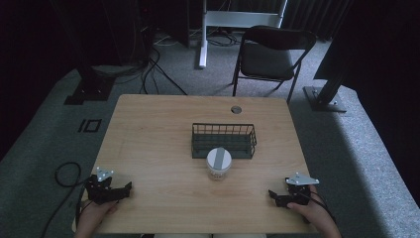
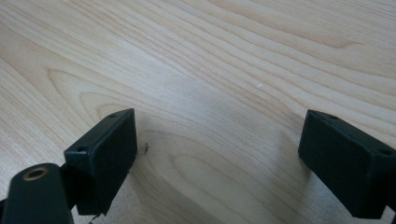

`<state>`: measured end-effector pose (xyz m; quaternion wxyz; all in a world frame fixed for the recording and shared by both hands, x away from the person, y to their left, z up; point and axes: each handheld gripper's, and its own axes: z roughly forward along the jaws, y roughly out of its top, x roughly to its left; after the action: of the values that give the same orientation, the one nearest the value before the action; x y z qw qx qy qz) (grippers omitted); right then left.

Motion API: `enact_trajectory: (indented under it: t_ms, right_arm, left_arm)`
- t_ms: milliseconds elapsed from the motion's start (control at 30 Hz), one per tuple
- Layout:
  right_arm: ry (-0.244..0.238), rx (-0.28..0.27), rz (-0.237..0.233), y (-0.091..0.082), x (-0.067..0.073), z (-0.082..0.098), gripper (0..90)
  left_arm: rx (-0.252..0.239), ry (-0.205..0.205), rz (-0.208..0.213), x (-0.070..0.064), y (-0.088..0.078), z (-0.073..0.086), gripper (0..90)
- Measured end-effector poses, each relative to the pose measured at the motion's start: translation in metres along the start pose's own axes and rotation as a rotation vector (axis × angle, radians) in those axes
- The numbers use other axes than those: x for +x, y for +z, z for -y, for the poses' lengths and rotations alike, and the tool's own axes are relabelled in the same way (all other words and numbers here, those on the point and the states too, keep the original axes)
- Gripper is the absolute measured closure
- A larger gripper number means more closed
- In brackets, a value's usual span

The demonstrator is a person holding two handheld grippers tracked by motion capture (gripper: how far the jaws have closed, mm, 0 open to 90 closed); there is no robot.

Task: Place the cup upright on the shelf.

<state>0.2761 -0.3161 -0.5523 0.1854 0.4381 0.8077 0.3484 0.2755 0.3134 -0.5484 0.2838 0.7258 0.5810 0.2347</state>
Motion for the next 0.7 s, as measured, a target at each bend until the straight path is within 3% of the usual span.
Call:
enact_trajectory:
  t_ms: [700]
  right_arm:
    - [0.008, 0.000, 0.007, -0.0003, 0.0011, 0.0004, 11.2]
  left_arm:
    - [-0.003, 0.005, 0.009, 0.0000, -0.0009, 0.0015, 0.1]
